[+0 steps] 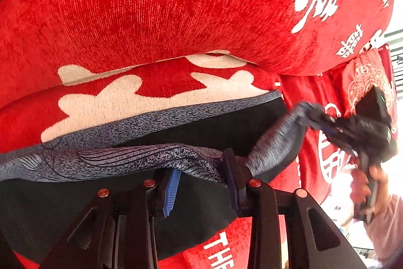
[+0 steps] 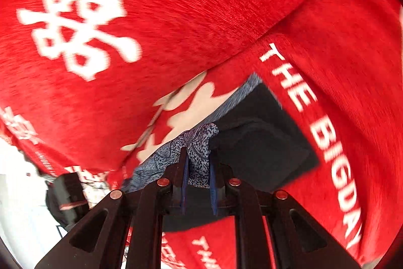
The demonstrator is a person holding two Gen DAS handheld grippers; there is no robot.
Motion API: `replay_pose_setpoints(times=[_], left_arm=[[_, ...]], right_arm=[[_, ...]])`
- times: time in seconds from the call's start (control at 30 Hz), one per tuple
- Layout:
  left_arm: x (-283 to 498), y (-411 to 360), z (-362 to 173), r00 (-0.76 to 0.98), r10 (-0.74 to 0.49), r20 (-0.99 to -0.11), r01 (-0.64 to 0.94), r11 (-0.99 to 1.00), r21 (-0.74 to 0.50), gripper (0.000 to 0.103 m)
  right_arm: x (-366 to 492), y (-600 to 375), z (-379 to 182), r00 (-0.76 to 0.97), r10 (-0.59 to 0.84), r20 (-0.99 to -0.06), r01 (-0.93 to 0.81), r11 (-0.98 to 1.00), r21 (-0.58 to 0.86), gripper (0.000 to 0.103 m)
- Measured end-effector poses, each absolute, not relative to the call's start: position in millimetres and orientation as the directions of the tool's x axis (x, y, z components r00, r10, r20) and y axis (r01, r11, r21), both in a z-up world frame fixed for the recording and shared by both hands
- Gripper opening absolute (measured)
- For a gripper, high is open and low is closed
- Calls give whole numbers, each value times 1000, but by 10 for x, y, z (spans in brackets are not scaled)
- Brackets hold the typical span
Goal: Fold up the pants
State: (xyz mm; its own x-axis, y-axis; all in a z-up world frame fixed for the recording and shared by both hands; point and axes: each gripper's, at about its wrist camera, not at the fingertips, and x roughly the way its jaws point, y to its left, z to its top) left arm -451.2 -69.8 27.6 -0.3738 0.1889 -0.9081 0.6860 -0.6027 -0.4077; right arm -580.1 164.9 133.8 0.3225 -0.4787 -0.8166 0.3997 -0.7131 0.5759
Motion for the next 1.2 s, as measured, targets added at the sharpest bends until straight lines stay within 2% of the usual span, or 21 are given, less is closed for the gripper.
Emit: replay_pose_setpoints(times=[0.07, 0.1, 0.13, 0.23, 0.3, 0.33, 0.37, 0.5, 0.6, 0.67, 0.7, 0.73, 0.77, 0.93, 1.0, 1.07, 1.2], left_arm=[[-4489, -730, 311, -361, 167, -918, 695, -608, -384, 37], [-4456, -756, 339, -356, 155, -922, 702, -607, -373, 54], [-4386, -782, 391, -353, 133, -926, 715, -599, -359, 61], [-4235, -858, 515, -354, 77, -932, 738, -589, -330, 63], [-4153, -878, 532, -325, 41, -945, 756, -588, -286, 63], [-4120, -873, 515, -307, 25, -952, 764, -589, -262, 64], [-4074, -863, 464, -268, 5, -963, 778, -588, -220, 66], [-3897, -761, 207, -172, -3, -985, 813, -565, -140, 66], [-3794, -684, 43, -136, 6, -991, 834, -539, -118, 66], [-3765, -649, -68, -117, 15, -993, 844, -525, -108, 66], [-3762, -625, -82, -107, 10, -994, 844, -528, -96, 66], [-3766, -607, -105, -90, 1, -996, 841, -535, -76, 66], [-3765, -588, -113, -71, -10, -997, 837, -544, -55, 66], [-3593, -522, -169, -29, -16, -999, 836, -548, -16, 66], [-3539, -511, -158, -36, -26, -999, 839, -544, -16, 68], [-3526, -522, -92, -17, -22, -1000, 839, -544, -2, 68], [-3538, -622, 126, -64, -68, -996, 839, -543, -17, 68]], right_arm=[[-5854, 1531, 1155, 339, -447, -828, 398, -729, 557, 16], [-5866, 1498, 1081, 343, -434, -833, 399, -735, 547, 16], [-5885, 1472, 1002, 343, -417, -841, 403, -744, 533, 16], [-6004, 1443, 826, 312, -359, -879, 379, -802, 462, 21], [-6083, 1520, 853, 302, -381, -874, 335, -816, 471, 42], [-6083, 1567, 919, 282, -393, -875, 340, -812, 474, 57], [-6070, 1654, 1029, 250, -417, -874, 347, -804, 483, 60], [-5922, 2147, 1246, 212, -478, -852, 282, -805, 522, 60], [-5796, 2404, 1080, 237, -481, -844, 217, -820, 529, 57], [-5765, 2408, 911, 262, -484, -835, 191, -822, 537, 44], [-5763, 2379, 841, 269, -494, -827, 181, -818, 547, 34], [-5772, 2309, 767, 278, -500, -820, 181, -812, 556, 10], [-5775, 2224, 741, 278, -478, -833, 210, -816, 538, 8], [-5653, 2272, 823, 268, -406, -874, 302, -826, 476, 7], [-5620, 2337, 702, 281, -345, -896, 326, -843, 427, 12], [-5648, 2372, 751, 253, -338, -906, 321, -855, 408, 26], [-5642, 2294, 1229, 129, -357, -925, 412, -829, 378, 26]])
